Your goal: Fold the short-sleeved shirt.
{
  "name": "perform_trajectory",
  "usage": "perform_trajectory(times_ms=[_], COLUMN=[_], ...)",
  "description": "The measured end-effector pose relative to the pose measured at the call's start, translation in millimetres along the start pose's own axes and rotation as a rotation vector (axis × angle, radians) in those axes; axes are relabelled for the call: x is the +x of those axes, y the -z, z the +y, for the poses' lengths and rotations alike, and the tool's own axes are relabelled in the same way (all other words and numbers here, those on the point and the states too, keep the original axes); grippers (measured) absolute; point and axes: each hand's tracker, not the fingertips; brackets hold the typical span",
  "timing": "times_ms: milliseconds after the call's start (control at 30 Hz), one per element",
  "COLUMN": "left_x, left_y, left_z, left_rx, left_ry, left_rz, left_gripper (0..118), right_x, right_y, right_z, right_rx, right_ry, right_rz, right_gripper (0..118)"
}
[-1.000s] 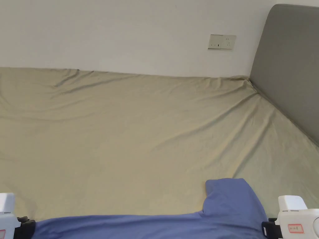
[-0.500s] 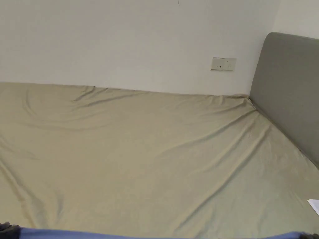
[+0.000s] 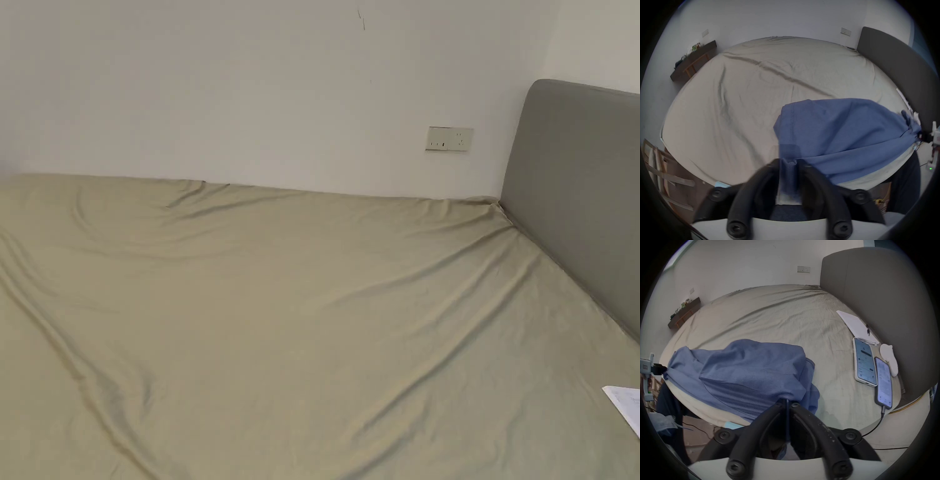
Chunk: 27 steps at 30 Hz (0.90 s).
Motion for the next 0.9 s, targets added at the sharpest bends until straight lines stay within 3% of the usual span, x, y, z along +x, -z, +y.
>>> perform_trajectory(times_ms=[100,167,333,367,467,500,533,600,767,800,833,867,900], left_x=[-2.7,-5.3,9.6,14.8,31.7,35.9,39.1,41.0,4.1,-7.9,-22.7,-39.7,-57.9], left_y=[-16.0,-45.0,-117.8,-126.0,-137.5,-137.9,-137.9,-134.4,-97.5,-87.3,-75.2,-61.0,-44.7], left_z=[4.7,11.4,34.7,39.8,50.1,53.7,56.7,58.4,50.0,48.6,46.4,43.8,42.6], left_rx=[0.073,0.209,0.663,0.721,0.799,0.798,0.781,0.738,0.618,0.572,0.523,0.453,0.396], left_ry=[0.034,0.019,-0.033,-0.053,-0.114,-0.127,-0.130,-0.165,-0.310,-0.342,-0.385,-0.438,-0.475], left_rz=[0.073,0.016,-0.110,-0.140,-0.236,-0.270,-0.319,-0.413,-0.556,-0.576,-0.605,-0.607,-0.609], left_gripper=[91,92,89,81,13,3,2,0,0,1,13,40,91], right_x=[4.0,9.0,-8.1,-15.0,-32.9,-42.0,-52.5,-66.3,-99.2,-102.2,-102.2,-103.9,-105.1], right_y=[-5.2,-20.7,-92.7,-104.1,-120.0,-122.5,-123.9,-120.3,-114.7,-113.3,-109.0,-107.0,-105.3], right_z=[3.7,13.0,48.5,53.8,65.8,67.2,67.8,69.0,62.8,62.0,61.8,61.3,61.1], right_rx=[0.053,0.166,0.619,0.691,0.818,0.848,0.863,0.856,0.833,0.820,0.809,0.805,0.799], right_ry=[-0.051,-0.025,0.160,0.189,0.190,0.200,0.206,0.193,0.150,0.150,0.149,0.151,0.151], right_rz=[-0.122,-0.161,-0.116,-0.087,-0.050,-0.075,-0.072,-0.012,0.031,0.047,0.059,0.058,0.057], right_gripper=[103,106,106,101,44,19,9,2,2,2,2,2,2])
